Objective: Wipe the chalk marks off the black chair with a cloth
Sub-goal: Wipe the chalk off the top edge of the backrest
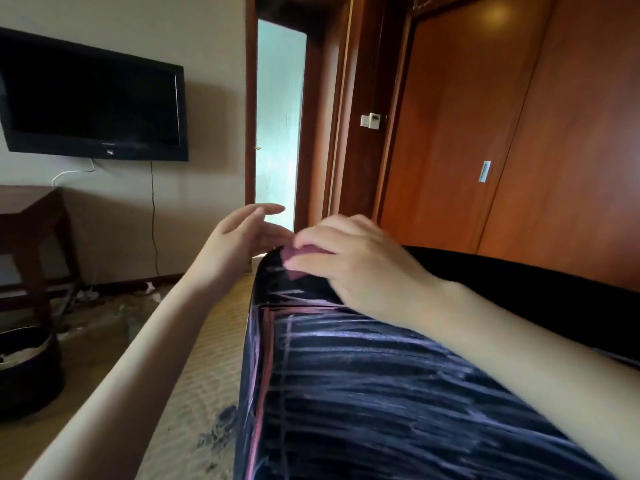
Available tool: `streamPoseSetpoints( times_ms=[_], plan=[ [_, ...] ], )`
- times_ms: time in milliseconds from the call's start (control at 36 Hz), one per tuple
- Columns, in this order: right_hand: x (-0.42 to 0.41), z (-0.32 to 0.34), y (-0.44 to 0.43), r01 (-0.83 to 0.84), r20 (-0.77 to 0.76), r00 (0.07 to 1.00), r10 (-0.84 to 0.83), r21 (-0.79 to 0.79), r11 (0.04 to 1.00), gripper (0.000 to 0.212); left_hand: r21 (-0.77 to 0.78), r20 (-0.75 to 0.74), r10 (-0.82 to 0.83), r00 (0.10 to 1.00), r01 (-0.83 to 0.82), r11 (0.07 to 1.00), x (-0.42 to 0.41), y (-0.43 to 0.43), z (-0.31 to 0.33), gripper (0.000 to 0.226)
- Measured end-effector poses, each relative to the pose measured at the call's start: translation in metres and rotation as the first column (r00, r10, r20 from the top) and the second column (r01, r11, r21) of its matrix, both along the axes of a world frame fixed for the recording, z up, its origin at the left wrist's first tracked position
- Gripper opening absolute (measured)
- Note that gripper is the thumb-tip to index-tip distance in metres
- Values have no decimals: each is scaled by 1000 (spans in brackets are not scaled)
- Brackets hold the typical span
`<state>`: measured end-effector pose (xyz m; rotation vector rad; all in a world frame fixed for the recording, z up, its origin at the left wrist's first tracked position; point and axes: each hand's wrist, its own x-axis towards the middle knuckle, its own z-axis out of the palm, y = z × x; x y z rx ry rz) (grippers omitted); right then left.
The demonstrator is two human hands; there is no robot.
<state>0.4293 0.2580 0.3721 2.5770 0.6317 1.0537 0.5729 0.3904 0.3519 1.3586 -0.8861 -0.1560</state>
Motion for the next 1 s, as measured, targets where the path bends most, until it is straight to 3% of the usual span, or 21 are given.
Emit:
streamPoseSetpoints(
  times_ms=[111, 306, 444, 583, 667, 750, 1000],
  plan=[
    [37, -7, 21, 29, -62, 998, -33, -63, 998, 28, 11, -71, 16, 997, -16, 1000, 7, 0, -3, 34],
    [4, 2, -30, 211, -107, 974, -198, 132, 969, 44, -15, -95, -28, 995, 27, 1000, 8, -7, -3, 32],
    [-22, 9, -62, 255, -111, 964, -242, 125, 959, 45, -73, -145, -68, 987, 58, 996, 7, -2, -7, 36],
    [-1, 12, -25, 71, 11, 997, -72, 50, 996, 36, -169, -222, -104, 969, 66, 983, 12, 5, -11, 46],
    [31, -4, 15, -29, -29, 999, 26, -130, 991, 25, -146, -218, -81, 973, 50, 988, 13, 8, -15, 48],
    [45, -29, 22, -10, -45, 999, -2, -275, 961, 28, -141, -209, -113, 971, 84, 986, 14, 11, -17, 49],
    [-16, -36, -25, 126, -12, 991, -133, -248, 961, 36, -135, -169, -91, 981, 68, 988, 13, 9, -21, 49]
  ],
)
